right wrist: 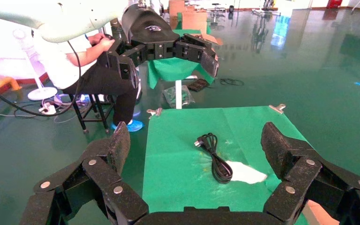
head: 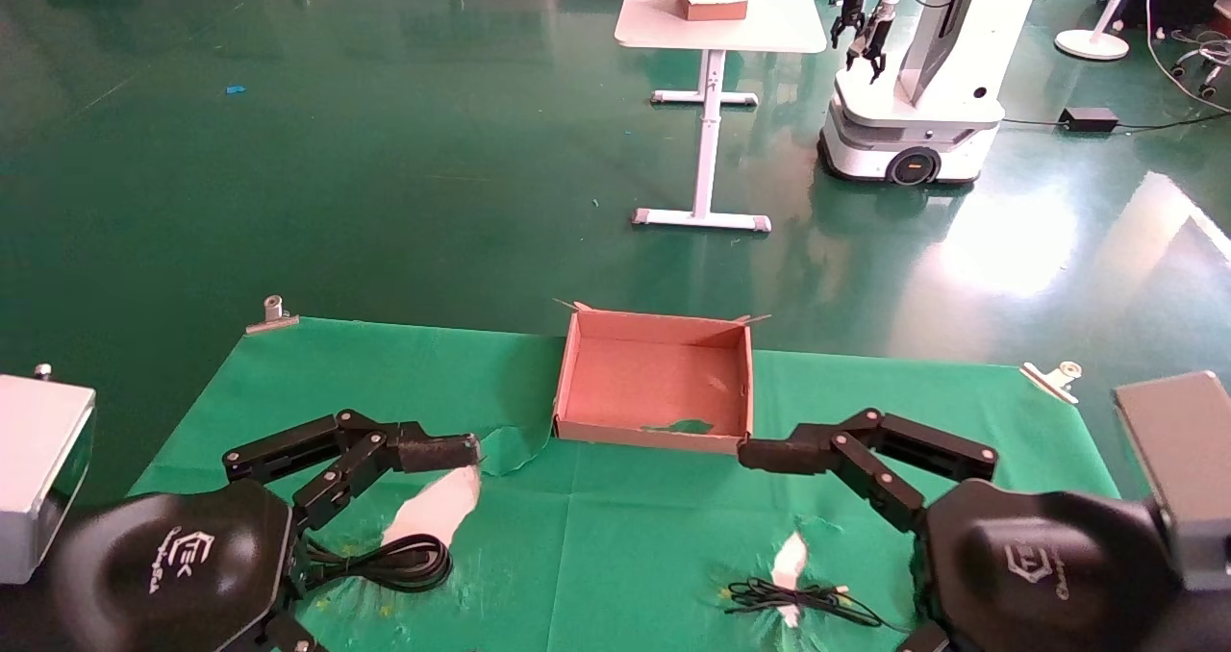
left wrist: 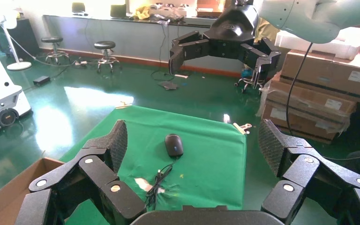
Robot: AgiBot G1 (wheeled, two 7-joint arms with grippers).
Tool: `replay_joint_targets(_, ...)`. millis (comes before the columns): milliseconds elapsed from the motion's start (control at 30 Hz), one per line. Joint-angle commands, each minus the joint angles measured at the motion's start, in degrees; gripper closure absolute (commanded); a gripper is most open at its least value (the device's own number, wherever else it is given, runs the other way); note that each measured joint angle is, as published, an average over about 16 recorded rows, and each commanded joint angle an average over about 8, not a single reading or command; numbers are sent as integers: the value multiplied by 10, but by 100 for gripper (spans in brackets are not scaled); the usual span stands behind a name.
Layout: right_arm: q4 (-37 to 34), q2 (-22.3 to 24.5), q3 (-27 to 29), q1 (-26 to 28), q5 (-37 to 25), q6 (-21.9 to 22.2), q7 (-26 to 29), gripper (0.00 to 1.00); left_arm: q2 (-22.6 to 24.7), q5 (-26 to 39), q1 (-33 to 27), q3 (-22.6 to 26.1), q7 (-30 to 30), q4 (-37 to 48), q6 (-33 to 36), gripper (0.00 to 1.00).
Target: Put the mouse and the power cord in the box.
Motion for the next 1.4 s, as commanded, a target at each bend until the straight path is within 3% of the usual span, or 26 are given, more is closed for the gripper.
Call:
replay_joint_targets(33,0,0,0,0,0,0,0,0,0,0,0,0,0,0,0,0)
replay_joint_targets(567,1,4,-3,-2,-12,2,-2,0,-3,16,0,7,-2,-3,2,0)
replay_joint_targets(700,9,17,-17,-5,-66,17,-10,0,-7,104,-21,48,-23,-17,10,0)
replay_joint_targets(933,33,23,-76,30,-257,55,6,0,32,388,-116,163,-74,-27,8,0)
replay_joint_targets(1067,35,7,-107,58,-348,73,20,0,65,506,-147,207,-105,-20,-7,0)
replay_joint_targets(1233,33,-7,-122,69,-397,83,28,0,85,560,-160,227,-125,-13,-14,0)
replay_joint_targets(1400,30,-6,-118,68,-385,81,25,0,81,560,-159,225,-118,-12,-16,0)
